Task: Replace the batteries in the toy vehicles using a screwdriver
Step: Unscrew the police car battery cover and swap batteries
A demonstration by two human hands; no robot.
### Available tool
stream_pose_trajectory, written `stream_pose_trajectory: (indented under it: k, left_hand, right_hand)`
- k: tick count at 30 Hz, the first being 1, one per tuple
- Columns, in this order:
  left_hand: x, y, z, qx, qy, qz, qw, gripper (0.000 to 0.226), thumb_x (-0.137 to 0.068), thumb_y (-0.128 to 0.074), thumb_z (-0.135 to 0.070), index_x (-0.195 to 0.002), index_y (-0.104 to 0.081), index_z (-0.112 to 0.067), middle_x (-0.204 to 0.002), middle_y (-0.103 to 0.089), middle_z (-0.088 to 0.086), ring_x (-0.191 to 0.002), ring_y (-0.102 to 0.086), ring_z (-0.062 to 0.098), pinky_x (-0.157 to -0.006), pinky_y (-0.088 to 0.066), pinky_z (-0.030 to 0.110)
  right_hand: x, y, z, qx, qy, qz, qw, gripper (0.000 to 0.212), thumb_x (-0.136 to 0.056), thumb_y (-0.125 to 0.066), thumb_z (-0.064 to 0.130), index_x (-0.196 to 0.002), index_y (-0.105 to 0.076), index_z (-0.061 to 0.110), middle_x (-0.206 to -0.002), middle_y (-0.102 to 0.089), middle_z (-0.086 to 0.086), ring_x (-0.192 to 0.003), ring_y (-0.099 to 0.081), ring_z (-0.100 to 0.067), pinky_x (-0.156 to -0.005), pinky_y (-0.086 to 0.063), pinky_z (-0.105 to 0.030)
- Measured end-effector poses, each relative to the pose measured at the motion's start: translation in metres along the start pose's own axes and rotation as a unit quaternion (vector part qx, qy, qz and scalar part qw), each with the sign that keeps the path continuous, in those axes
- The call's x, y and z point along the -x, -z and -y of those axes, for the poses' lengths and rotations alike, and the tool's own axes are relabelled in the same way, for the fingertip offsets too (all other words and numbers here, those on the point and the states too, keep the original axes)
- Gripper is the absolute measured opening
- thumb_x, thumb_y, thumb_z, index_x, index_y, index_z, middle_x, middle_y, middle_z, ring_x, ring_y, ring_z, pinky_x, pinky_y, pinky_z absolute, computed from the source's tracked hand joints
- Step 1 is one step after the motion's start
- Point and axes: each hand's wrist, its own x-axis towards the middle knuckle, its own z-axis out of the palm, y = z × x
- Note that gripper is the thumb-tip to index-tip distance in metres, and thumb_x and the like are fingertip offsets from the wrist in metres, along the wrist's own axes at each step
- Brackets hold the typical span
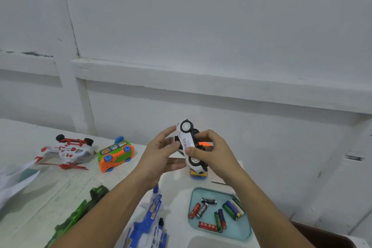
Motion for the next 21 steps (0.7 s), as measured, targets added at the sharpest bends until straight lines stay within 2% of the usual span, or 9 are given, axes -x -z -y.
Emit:
stream_pose_trajectory:
  k: [3,6,9,13,15,18,21]
  left_hand:
    - [-0.009,0.019,-0.006,-0.019,-0.015,0.022,0.999,0.042,-0.093,-0.062,-0.004,-0.127,-0.06,-0.027,-0.125,-0.061,0.0,-0.082,-0.073,0.035,-0.074,-0.061,0.036]
    - [-0.022,0.036,-0.014,-0.086,-0.046,0.002,0.995,0.039,-0.087,-0.069,-0.005,-0.118,-0.063,-0.028,-0.119,-0.061,0.0,-0.083,-0.072,0.026,-0.07,-0.061,0.033]
    - [-0.035,0.055,-0.018,-0.116,-0.044,-0.019,0.992,0.042,-0.082,-0.077,-0.018,-0.119,-0.062,-0.031,-0.118,-0.058,0.003,-0.101,-0.065,0.024,-0.079,-0.06,0.039]
    - [-0.05,0.074,-0.025,-0.137,-0.022,0.037,0.99,0.038,-0.086,-0.072,-0.027,-0.12,-0.059,-0.039,-0.11,-0.069,0.0,-0.104,-0.066,0.02,-0.087,-0.056,0.043]
    - [-0.057,0.083,-0.027,-0.121,-0.009,0.06,0.991,0.036,-0.088,-0.07,-0.023,-0.117,-0.058,-0.041,-0.101,-0.074,-0.002,-0.095,-0.071,0.019,-0.079,-0.059,0.042]
    - [-0.068,0.095,-0.025,-0.091,0.005,0.069,0.993,0.038,-0.088,-0.07,-0.017,-0.116,-0.058,-0.039,-0.092,-0.076,-0.001,-0.079,-0.074,0.016,-0.058,-0.059,0.032]
    - [-0.081,0.105,-0.022,-0.086,0.017,0.061,0.994,0.042,-0.086,-0.072,-0.014,-0.119,-0.056,-0.035,-0.093,-0.074,0.002,-0.075,-0.074,0.016,-0.053,-0.057,0.03]
  right_hand:
    - [-0.011,-0.009,-0.001,-0.133,-0.04,-0.013,0.99,0.023,-0.086,-0.071,0.014,-0.107,-0.062,0.012,-0.106,-0.071,-0.009,-0.087,-0.071,-0.023,-0.068,-0.055,-0.034]
    - [-0.02,-0.026,-0.004,-0.284,-0.064,-0.021,0.956,0.014,-0.093,-0.057,0.007,-0.107,-0.058,0.007,-0.097,-0.073,-0.014,-0.079,-0.07,-0.027,-0.066,-0.054,-0.037]
    - [-0.029,-0.046,-0.008,-0.342,-0.078,-0.034,0.936,0.017,-0.096,-0.05,0.009,-0.112,-0.056,0.007,-0.101,-0.073,-0.017,-0.084,-0.069,-0.029,-0.07,-0.054,-0.04]
    - [-0.042,-0.067,-0.013,-0.385,-0.092,-0.035,0.918,0.03,-0.096,-0.048,0.016,-0.123,-0.056,0.004,-0.116,-0.066,-0.025,-0.098,-0.066,-0.037,-0.075,-0.055,-0.046]
    - [-0.05,-0.075,-0.015,-0.381,-0.091,-0.033,0.919,0.032,-0.096,-0.045,0.014,-0.125,-0.056,0.003,-0.117,-0.067,-0.024,-0.1,-0.067,-0.037,-0.077,-0.056,-0.046]
    - [-0.058,-0.085,-0.016,-0.343,-0.088,-0.039,0.934,0.033,-0.096,-0.041,0.008,-0.124,-0.058,0.002,-0.114,-0.069,-0.021,-0.099,-0.068,-0.032,-0.076,-0.057,-0.041]
    - [-0.067,-0.091,-0.021,-0.289,-0.11,-0.058,0.949,0.033,-0.096,-0.041,0.007,-0.12,-0.063,0.004,-0.112,-0.07,-0.018,-0.102,-0.067,-0.033,-0.077,-0.058,-0.038]
